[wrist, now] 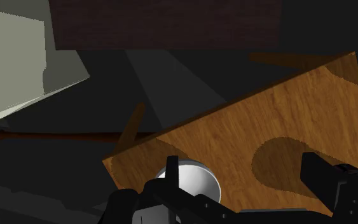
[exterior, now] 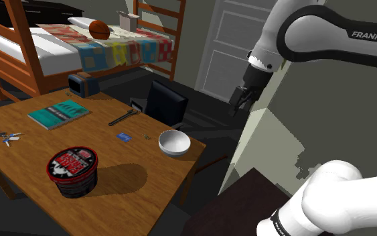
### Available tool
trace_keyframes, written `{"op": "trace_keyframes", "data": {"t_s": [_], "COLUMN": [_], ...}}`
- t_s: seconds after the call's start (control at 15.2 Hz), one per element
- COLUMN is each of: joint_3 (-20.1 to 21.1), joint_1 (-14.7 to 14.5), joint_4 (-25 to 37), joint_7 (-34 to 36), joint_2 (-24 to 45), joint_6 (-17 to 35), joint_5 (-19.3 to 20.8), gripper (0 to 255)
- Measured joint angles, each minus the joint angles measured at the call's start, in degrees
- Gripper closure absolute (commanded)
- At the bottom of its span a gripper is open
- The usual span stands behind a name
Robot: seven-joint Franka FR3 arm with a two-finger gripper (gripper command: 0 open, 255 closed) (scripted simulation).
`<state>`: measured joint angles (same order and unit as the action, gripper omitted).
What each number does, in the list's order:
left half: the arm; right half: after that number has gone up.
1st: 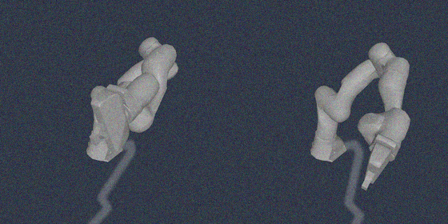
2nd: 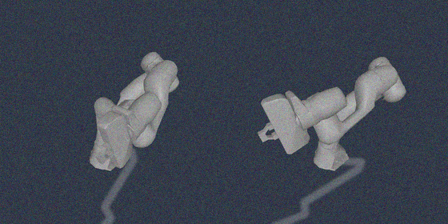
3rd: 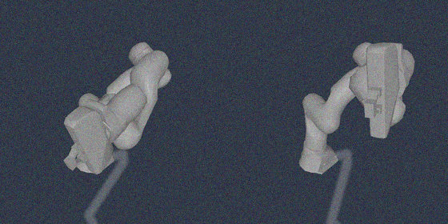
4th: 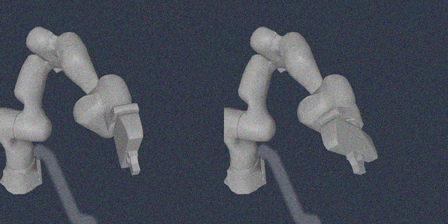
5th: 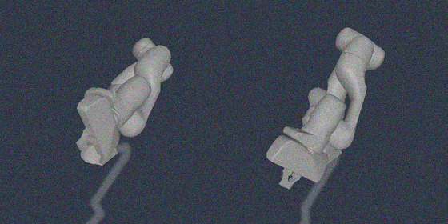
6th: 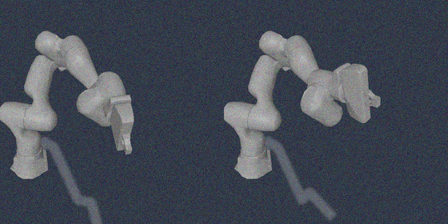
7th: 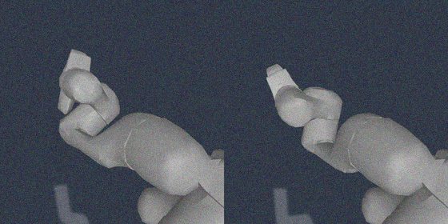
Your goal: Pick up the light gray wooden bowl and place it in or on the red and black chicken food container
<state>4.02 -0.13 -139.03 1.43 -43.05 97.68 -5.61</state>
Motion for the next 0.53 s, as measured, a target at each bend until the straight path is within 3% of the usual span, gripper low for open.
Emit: {"op": "trace_keyframes", "data": {"t_s": [0.13, 0.53], "joint_3": [-0.25, -1.40], "joint_1": [0.15, 1.00], "joint_4": [-0.21, -2.06], "joint_7": [-0.35, -2.54], "joint_2": [0.76, 9.93], "joint_6": [0.88, 11.37], "joint_5": [0.14, 0.44], "gripper": [0, 0]}}
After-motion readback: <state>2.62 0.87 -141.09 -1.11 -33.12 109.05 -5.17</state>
